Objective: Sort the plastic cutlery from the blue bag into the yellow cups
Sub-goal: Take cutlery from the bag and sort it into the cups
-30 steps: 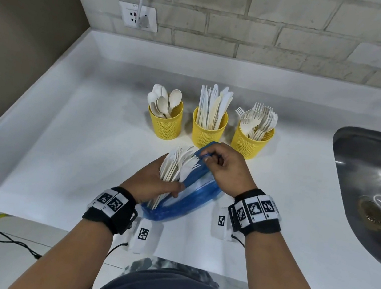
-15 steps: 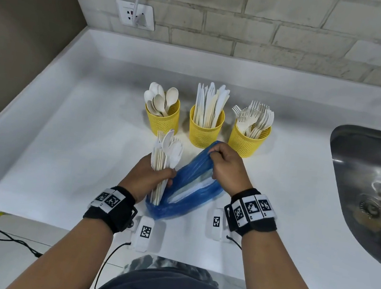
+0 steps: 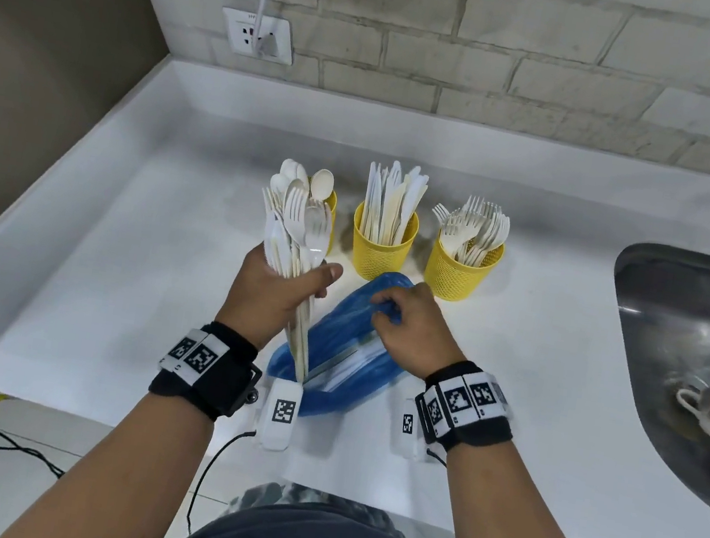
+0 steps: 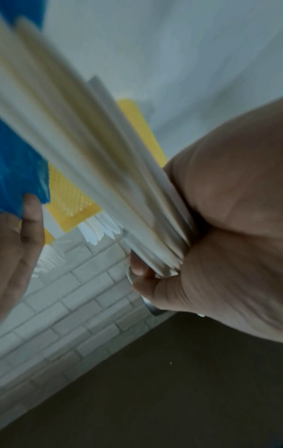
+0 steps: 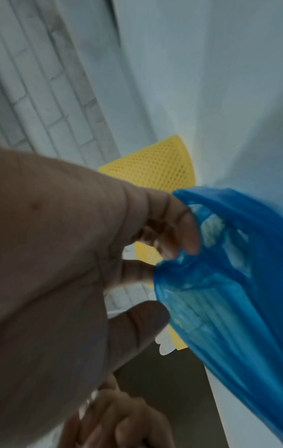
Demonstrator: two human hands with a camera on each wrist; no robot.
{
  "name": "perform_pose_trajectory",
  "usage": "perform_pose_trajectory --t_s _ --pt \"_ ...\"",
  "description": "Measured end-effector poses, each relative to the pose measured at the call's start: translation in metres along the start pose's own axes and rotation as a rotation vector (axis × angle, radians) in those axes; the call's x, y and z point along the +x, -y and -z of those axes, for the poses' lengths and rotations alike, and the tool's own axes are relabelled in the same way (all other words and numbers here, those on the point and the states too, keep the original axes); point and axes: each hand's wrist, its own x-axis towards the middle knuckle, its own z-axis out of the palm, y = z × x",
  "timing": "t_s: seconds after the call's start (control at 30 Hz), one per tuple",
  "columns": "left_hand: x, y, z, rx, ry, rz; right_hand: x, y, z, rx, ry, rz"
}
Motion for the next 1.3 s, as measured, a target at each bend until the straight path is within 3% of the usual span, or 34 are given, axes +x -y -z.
perform_pose_trajectory --t_s 0.1,0.13,0.23,0.33,0.47,0.57,0.67,0.97,1.3 --pt "0.0 -0.017 -0.002 -0.041 0.001 -0.096 -0.001 0.016 0.01 0.115 -0.228 0.106" --pt "0.0 -0.023 -0.003 -0.051 0.004 -0.124 -0.001 0.024 0.014 0.192 -0.239 0.124" --pt "0.002 -0.038 -0.008 -0.093 0.02 -0.194 -0.004 0.047 0.02 0.471 -0.034 0.091" --pt "0.006 -0.05 -0.014 -0.144 0.007 -0.242 -0.007 0.062 0.011 0.822 0.166 -0.093" --pt "0.004 -0.057 -0.028 -0.19 -0.005 -0.257 -0.009 0.068 -0.008 1.083 0.335 -0.351" --pt "0.0 -0.049 -0.036 -0.192 0.013 -0.209 -0.013 0.073 -0.009 1.302 0.387 -0.391" --pt "-0.002 -0.037 -0.041 -0.089 0.047 -0.181 -0.014 0.075 -0.005 1.483 0.33 -0.397" --pt "-0.011 -0.012 -0.06 -0.017 0.12 -0.155 -0.004 0.06 -0.007 1.698 0.208 -0.377" --pt "-0.009 -0.005 -0.07 -0.089 0.049 -0.146 0.009 0.045 -0.016 1.615 0.098 -0.465"
